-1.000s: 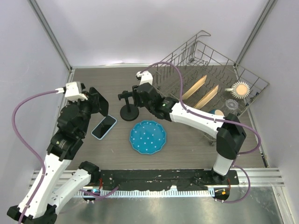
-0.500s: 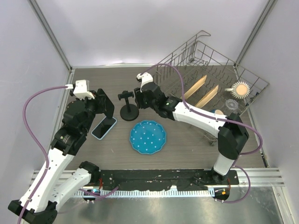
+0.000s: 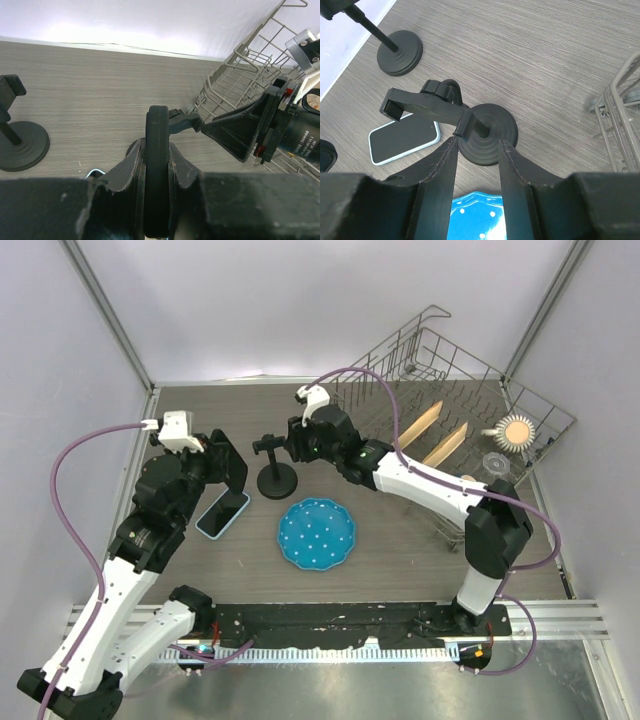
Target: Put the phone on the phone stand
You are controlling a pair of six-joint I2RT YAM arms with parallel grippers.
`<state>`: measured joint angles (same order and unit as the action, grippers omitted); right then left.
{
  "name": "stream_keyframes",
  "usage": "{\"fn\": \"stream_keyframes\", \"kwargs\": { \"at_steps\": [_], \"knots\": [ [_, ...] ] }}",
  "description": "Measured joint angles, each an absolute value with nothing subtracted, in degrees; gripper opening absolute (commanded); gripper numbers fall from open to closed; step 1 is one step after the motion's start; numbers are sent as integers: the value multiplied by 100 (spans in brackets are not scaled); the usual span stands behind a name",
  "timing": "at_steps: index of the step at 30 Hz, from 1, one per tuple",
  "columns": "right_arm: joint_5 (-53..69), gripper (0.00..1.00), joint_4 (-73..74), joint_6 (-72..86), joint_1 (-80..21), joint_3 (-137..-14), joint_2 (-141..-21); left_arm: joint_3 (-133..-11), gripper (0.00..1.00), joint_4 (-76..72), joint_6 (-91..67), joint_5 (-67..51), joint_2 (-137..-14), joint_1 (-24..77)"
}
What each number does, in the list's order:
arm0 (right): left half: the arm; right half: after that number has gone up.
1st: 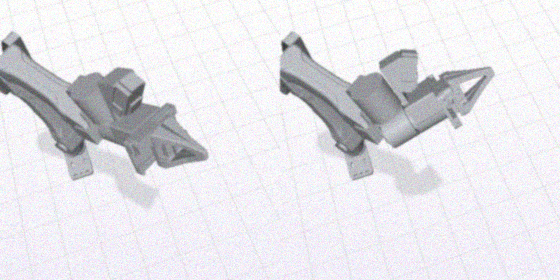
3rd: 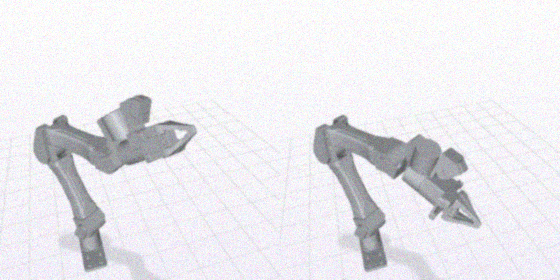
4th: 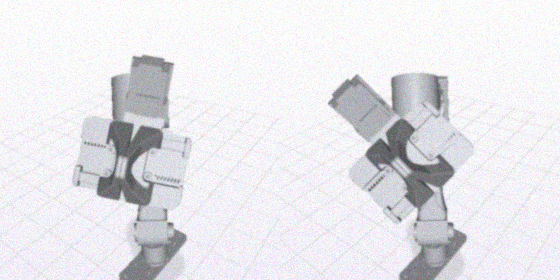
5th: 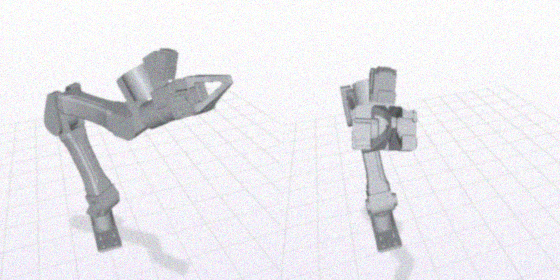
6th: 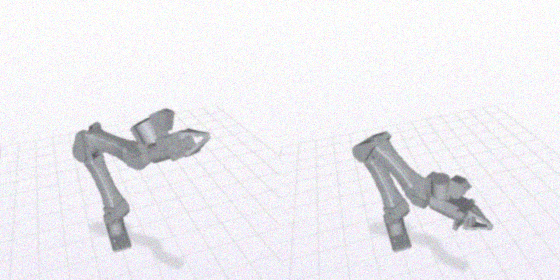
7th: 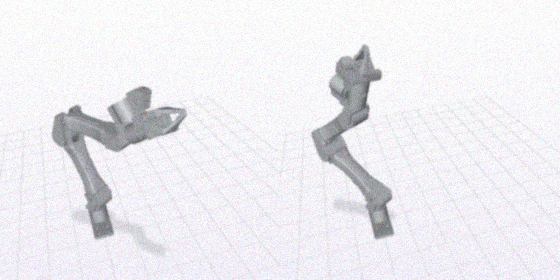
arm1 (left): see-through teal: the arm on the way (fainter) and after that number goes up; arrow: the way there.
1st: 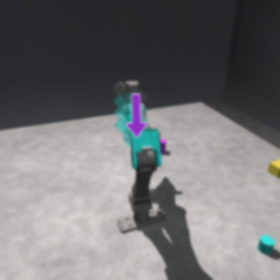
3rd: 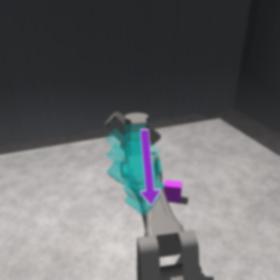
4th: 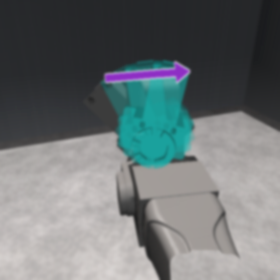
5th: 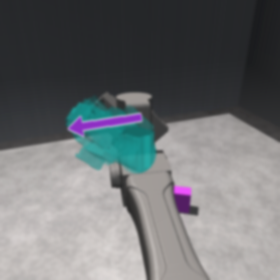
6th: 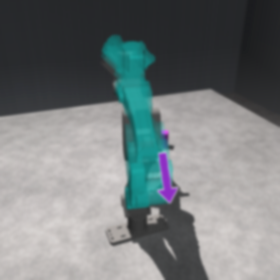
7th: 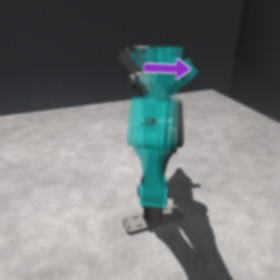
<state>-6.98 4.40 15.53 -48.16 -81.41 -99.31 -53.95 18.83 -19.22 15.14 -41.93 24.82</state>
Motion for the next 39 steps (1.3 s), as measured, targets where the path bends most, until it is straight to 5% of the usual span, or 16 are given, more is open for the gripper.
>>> {"fn": "stream_keyframes", "kwargs": {
  "at_steps": [12,24,31,39],
  "knots": [
    [-119,45,344,1470,-4676,-8243,-10235,-5330,0,1743,-1890,1302,-4228,2482],
    [1,36,307,1188,-4637,-8416,-10409,-5297,0,1597,-1789,967,-4322,2482],
    [45,2,362,969,-4532,-8624,-10492,-5459,0,1647,-2018,779,-4663,2482],
    [381,1,395,668,-4390,-8705,-10580,-6208,0,1573,-2200,683,-4908,2482]
  ]
}}
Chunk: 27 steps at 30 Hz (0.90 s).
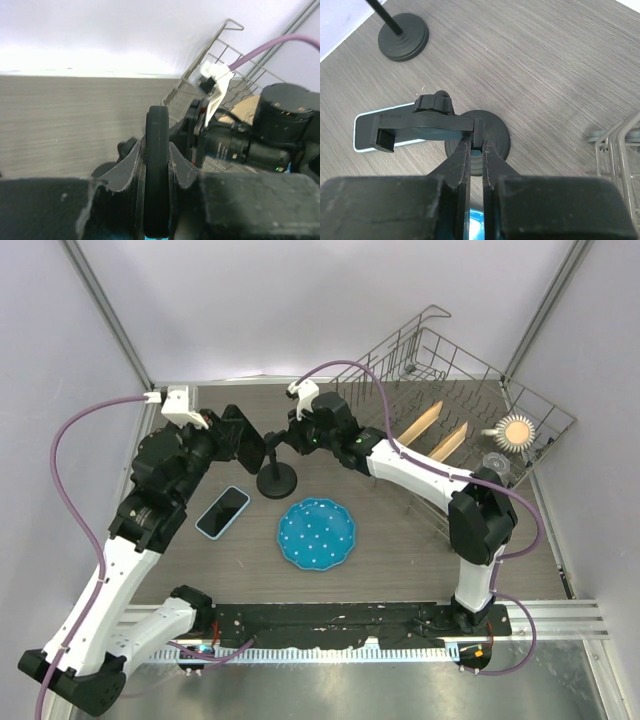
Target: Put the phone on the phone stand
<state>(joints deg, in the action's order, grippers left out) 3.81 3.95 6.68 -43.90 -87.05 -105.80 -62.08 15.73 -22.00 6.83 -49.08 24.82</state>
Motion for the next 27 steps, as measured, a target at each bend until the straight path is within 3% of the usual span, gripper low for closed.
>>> {"fn": "stream_keyframes", "kwargs": {
  "at_steps": [5,13,19,27],
  "knots": [
    [694,1,668,395,-4346,-8840,-10580,-6427,0,958,-1865,27,-5347,2464],
    [1522,1,1142,64,-4071,-9166,-10691,-5992,0,-349,-1372,-2375,-5830,1975],
    [2163,1,1343,-202,-3837,-9443,-10875,-5944,0,-766,-1330,-4014,-5863,1243],
    [2630,1,1372,-301,-3765,-9688,-11104,-6036,0,-696,-803,-5881,-6182,1186]
  ]
}}
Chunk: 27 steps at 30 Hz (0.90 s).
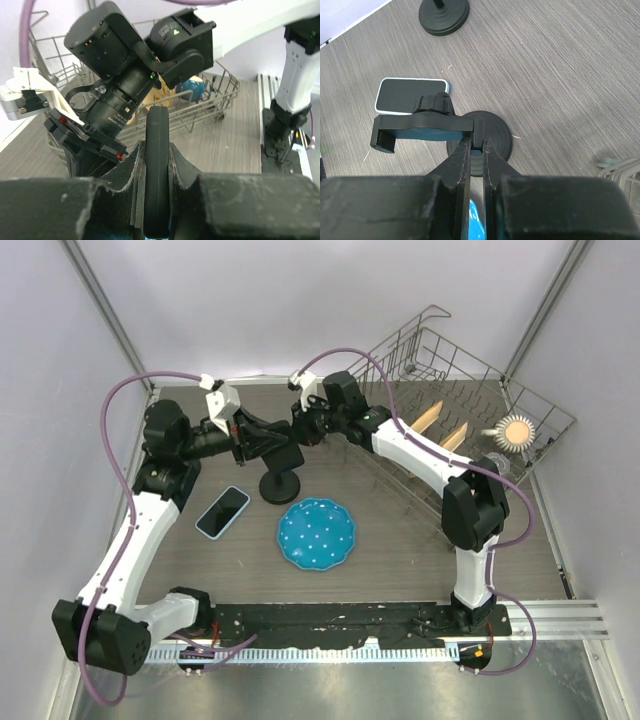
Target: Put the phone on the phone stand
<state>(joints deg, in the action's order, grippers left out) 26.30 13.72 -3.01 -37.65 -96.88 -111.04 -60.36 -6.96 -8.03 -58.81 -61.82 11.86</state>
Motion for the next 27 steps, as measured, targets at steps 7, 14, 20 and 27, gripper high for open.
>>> {"fn": "stream_keyframes", "kwargs": {
  "at_steps": [7,14,20,27],
  "knots": [
    [2860,1,1385,-360,-3726,-9832,-11229,-6521,0,-698,-301,-6626,-7262,1122],
    [3081,1,1509,-471,-3677,-10001,-11343,-6580,0,-1568,-735,-7074,-8101,1118],
    [3269,1,1557,-543,-3629,-10154,-11459,-6943,0,-1577,-563,-7269,-8643,1109],
    [3474,1,1590,-652,-3540,-10239,-11524,-7266,0,-1400,-353,-7500,-9002,1107]
  ]
}}
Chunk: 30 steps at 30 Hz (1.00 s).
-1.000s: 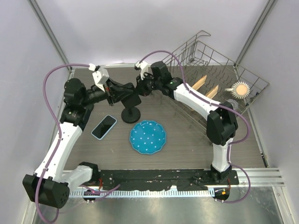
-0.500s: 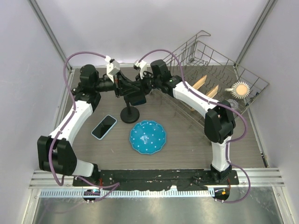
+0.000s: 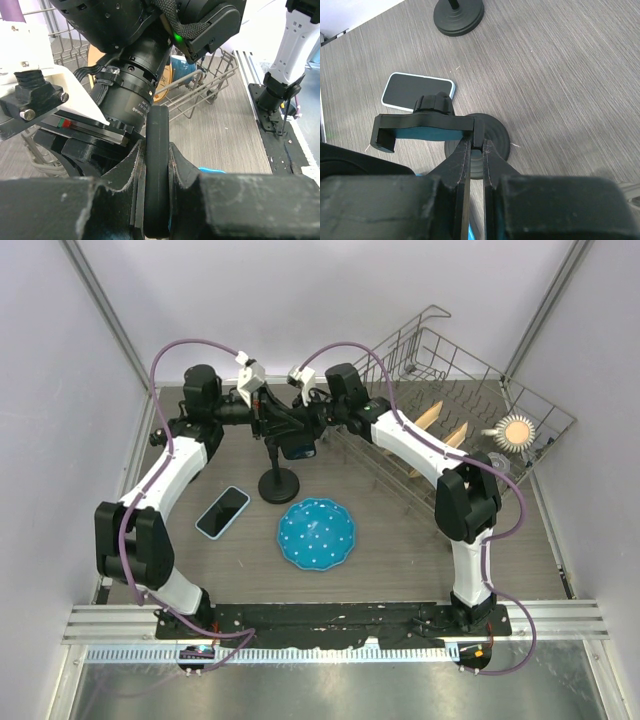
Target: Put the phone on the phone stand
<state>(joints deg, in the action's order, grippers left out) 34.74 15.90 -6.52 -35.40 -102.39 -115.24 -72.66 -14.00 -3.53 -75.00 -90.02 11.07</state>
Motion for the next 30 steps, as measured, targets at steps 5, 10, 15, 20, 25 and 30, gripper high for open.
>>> {"fn": "stream_keyframes", "kwargs": {
  "at_steps": [5,10,15,20,25,30],
  "knots": [
    [3660,1,1634,-792,-3529,-10269,-11555,-7487,0,-858,64,-7594,-9080,1109],
    [3909,1,1697,-963,-3500,-10374,-11651,-7605,0,-486,427,-7660,-9170,1103],
    [4160,1,1817,-1079,-3461,-10527,-11762,-7605,0,-285,681,-7627,-9268,1024],
    [4309,1,1833,-1081,-3430,-10691,-11893,-7605,0,-93,878,-7609,-9341,958],
    [4313,1,1831,-1017,-3411,-10759,-11942,-7605,0,34,1044,-7564,-9365,941],
    [4211,1,1688,-823,-3406,-10746,-11952,-7590,0,191,1249,-7476,-9362,926]
  ]
}}
